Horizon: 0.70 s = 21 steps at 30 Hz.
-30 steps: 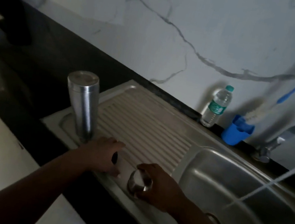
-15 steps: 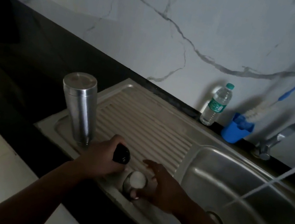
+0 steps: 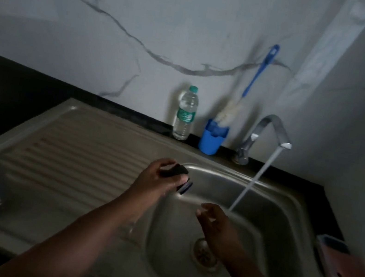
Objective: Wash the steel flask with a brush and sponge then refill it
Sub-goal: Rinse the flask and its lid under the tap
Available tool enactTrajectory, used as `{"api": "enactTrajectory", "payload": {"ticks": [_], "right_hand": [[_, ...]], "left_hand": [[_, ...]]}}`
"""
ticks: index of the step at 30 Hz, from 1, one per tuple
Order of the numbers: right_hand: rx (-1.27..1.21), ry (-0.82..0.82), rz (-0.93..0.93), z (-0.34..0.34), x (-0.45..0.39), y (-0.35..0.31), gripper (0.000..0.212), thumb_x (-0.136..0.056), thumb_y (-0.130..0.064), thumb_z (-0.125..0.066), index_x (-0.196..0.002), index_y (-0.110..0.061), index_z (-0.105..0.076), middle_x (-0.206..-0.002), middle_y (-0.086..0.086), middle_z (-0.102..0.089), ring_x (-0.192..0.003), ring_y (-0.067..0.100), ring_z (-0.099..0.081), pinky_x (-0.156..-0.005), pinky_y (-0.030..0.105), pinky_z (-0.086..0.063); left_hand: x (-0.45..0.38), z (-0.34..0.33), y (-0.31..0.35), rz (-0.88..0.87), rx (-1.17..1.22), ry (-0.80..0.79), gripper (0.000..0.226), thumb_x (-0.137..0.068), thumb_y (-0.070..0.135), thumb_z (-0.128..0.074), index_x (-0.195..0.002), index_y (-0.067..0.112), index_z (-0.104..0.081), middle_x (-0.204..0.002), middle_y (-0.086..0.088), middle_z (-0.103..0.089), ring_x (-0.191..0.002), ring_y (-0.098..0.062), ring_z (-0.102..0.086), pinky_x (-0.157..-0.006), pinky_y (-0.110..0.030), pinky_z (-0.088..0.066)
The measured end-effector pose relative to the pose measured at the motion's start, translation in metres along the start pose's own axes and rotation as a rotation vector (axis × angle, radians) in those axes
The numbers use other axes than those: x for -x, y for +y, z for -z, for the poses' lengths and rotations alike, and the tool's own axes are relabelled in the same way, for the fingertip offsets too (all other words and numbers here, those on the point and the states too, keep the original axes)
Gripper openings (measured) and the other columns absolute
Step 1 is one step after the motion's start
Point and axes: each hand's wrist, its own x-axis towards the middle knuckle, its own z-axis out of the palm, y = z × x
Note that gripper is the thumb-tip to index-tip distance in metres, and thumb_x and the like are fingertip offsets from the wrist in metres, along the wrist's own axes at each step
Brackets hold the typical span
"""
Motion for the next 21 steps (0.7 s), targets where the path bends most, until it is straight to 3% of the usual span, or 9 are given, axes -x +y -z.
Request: {"api": "enactTrajectory", "payload": {"ticks": [3, 6, 8, 12, 15, 17, 19, 21], "right_hand": [[-0.06, 0.125, -0.063, 0.037, -0.007, 0.024, 0.02, -0.094, -0.038, -0.054, -0.108, -0.026, -0.061, -0.1, -0.005, -0.063, -0.086, 0.005, -0.058, -0.068, 0.008, -0.041], [-0.059, 0.209, -0.11, 0.064, -0.021, 0.048, 0.024, -0.096, -0.037, -0.052, -0.115, -0.026, -0.062, -0.111, -0.003, -0.064, -0.101, 0.014, -0.059, -0.082, 0.023, -0.043], [-0.03, 0.233, -0.096, 0.076, -0.032, 0.061, 0.029, -0.094, -0.037, -0.054, -0.122, -0.03, -0.059, -0.121, -0.005, -0.06, -0.112, 0.016, -0.058, -0.092, 0.025, -0.041], [0.193, 0.193, 0.005, 0.093, -0.05, 0.069, 0.057, -0.093, -0.052, -0.045, -0.146, -0.034, -0.033, -0.151, -0.008, -0.035, -0.138, 0.013, -0.032, -0.111, 0.028, -0.024], [0.313, 0.114, 0.018, 0.097, -0.061, 0.072, 0.095, -0.069, -0.091, -0.013, -0.149, -0.041, -0.016, -0.159, -0.011, -0.016, -0.146, 0.015, -0.013, -0.119, 0.037, -0.013], [0.388, 0.08, -0.019, 0.095, -0.069, 0.074, 0.091, -0.071, -0.089, -0.01, -0.149, -0.043, -0.007, -0.161, -0.01, -0.004, -0.148, 0.019, -0.003, -0.119, 0.046, -0.009], [0.42, 0.0, -0.05, 0.092, -0.075, 0.074, 0.086, -0.073, -0.085, -0.01, -0.149, -0.046, 0.0, -0.161, -0.009, 0.008, -0.147, 0.022, 0.009, -0.119, 0.051, -0.003], [0.394, -0.021, -0.054, 0.089, -0.077, 0.077, 0.094, -0.062, -0.089, -0.001, -0.147, -0.049, 0.002, -0.16, -0.01, 0.014, -0.147, 0.024, 0.013, -0.117, 0.051, -0.003]], "left_hand": [[-0.022, -0.064, -0.002, 0.344, 0.186, -0.111, 0.035, -0.08, 0.041, -0.073, -0.106, 0.018, -0.066, -0.085, -0.004, -0.067, -0.063, -0.009, -0.054, -0.053, -0.021, -0.035], [-0.045, -0.117, -0.019, 0.604, 0.347, -0.104, 0.038, -0.088, 0.039, -0.067, -0.107, 0.007, -0.065, -0.088, -0.014, -0.067, -0.065, -0.017, -0.058, -0.052, -0.023, -0.045], [-0.057, -0.147, -0.035, 0.679, 0.429, -0.075, 0.04, -0.09, 0.04, -0.065, -0.109, 0.005, -0.066, -0.088, -0.015, -0.066, -0.068, -0.02, -0.06, -0.057, -0.026, -0.049], [-0.078, -0.186, -0.064, 0.677, 0.535, -0.017, 0.043, -0.095, 0.042, -0.055, -0.112, 0.004, -0.068, -0.077, -0.01, -0.067, -0.06, -0.019, -0.062, -0.047, -0.025, -0.052], [-0.087, -0.196, -0.078, 0.659, 0.583, -0.022, 0.038, -0.09, 0.038, -0.057, -0.103, 0.004, -0.068, -0.079, -0.014, -0.07, -0.066, -0.023, -0.067, -0.064, -0.033, -0.054], [-0.09, -0.197, -0.085, 0.629, 0.617, -0.041, 0.04, -0.087, 0.034, -0.057, -0.107, 0.001, -0.068, -0.091, -0.018, -0.07, -0.083, -0.029, -0.067, -0.08, -0.038, -0.052], [-0.09, -0.198, -0.087, 0.597, 0.608, -0.053, 0.037, -0.095, 0.032, -0.052, -0.108, 0.0, -0.068, -0.094, -0.019, -0.07, -0.09, -0.03, -0.067, -0.082, -0.04, -0.051], [-0.089, -0.2, -0.086, 0.598, 0.631, -0.046, 0.037, -0.098, 0.032, -0.051, -0.106, 0.0, -0.068, -0.094, -0.019, -0.07, -0.091, -0.03, -0.066, -0.082, -0.04, -0.051]]}}
